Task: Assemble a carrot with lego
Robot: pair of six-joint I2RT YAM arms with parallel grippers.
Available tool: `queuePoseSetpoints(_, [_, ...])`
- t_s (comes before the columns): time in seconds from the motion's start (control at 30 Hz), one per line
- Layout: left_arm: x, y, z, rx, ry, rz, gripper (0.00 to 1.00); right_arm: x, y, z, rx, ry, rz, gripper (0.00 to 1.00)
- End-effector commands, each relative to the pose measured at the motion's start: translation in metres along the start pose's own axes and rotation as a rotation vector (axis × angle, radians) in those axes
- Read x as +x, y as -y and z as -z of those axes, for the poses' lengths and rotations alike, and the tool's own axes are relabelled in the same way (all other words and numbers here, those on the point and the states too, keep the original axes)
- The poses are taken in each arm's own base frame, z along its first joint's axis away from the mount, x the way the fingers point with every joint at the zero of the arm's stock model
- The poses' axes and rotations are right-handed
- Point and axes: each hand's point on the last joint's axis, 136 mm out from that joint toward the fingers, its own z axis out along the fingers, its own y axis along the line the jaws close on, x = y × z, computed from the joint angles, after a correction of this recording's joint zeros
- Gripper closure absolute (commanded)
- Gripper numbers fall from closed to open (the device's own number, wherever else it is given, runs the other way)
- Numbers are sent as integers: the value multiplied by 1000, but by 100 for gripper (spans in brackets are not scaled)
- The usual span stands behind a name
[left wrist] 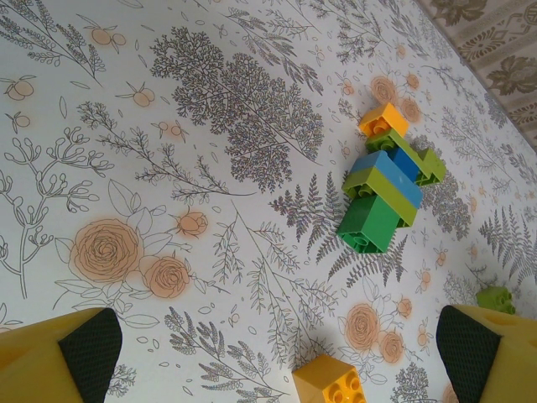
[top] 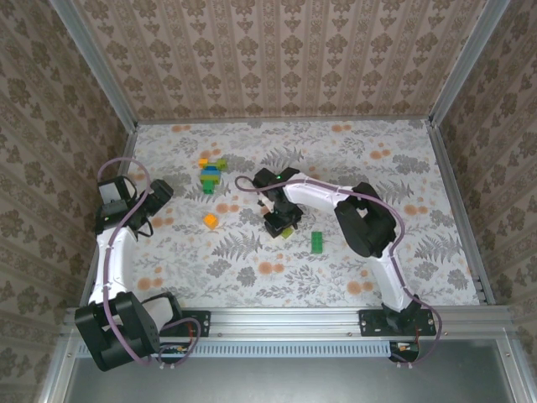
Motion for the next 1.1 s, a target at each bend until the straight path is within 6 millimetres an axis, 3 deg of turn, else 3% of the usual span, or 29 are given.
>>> queuePoseSetpoints(0.0, [-1, 1, -1, 11, 7, 10, 0, -14, 3, 27, 15, 150, -28, 37])
queuePoseSetpoints(0.2, [-1, 1, 1, 6, 11, 4, 0, -24, -13, 78, -8, 277, 10, 29])
queuePoseSetpoints(0.33, [-3, -2, 3, -12, 20, 5, 0, -38, -40, 95, -28, 282, 96, 28])
queuePoseSetpoints(0.67, [-9, -31, 16, -85, 73, 85, 0, -99, -112, 75, -65, 269, 234, 26])
queuePoseSetpoints(0.83, [-11, -37, 18, -88, 90, 110, 0, -109, -126, 58, -99, 282, 215, 26])
queuePoseSetpoints(1.07, [-10, -36, 15, -78, 82, 113, 0, -128, -140, 57, -123, 371, 192, 26])
